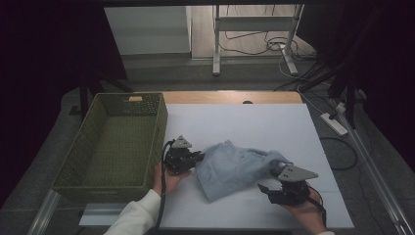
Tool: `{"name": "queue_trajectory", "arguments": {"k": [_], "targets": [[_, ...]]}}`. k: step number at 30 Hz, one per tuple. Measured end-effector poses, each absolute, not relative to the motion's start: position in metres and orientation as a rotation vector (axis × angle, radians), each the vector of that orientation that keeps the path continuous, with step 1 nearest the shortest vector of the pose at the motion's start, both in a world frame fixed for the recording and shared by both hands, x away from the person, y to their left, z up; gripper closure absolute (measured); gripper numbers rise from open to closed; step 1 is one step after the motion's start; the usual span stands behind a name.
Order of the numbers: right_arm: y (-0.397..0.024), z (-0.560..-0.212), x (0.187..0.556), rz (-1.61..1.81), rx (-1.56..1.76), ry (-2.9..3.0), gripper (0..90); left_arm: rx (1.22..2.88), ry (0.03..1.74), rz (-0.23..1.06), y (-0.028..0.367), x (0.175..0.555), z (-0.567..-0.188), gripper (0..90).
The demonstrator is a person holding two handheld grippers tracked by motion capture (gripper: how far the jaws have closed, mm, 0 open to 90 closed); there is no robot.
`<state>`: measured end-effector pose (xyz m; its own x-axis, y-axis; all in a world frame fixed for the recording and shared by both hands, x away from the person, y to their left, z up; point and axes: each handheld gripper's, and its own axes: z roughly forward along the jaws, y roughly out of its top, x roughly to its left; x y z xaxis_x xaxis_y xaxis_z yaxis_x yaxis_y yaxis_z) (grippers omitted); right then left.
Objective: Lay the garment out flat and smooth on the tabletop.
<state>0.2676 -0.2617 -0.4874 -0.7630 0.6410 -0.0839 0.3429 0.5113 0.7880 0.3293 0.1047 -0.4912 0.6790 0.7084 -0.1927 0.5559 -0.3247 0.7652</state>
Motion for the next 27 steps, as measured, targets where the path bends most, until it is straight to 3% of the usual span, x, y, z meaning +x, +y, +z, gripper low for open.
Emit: {"name": "queue_trajectory", "arguments": {"k": [22, 24, 27], "targets": [[-0.242, -0.511, 0.287, 1.158, 0.994, 2.352, 33.9, 1.982, 0.986, 0.233, 0.11, 0.328, -0.486, 81.7], [-0.235, -0.512, 0.29, 1.153, 0.985, 2.349, 36.1, 1.98, 0.989, 0.232, 0.11, 0.328, -0.486, 81.7], [-0.227, -0.515, 0.299, 1.172, 0.987, 2.342, 49.2, 1.975, 0.997, 0.228, 0.112, 0.328, -0.486, 81.7]]}}
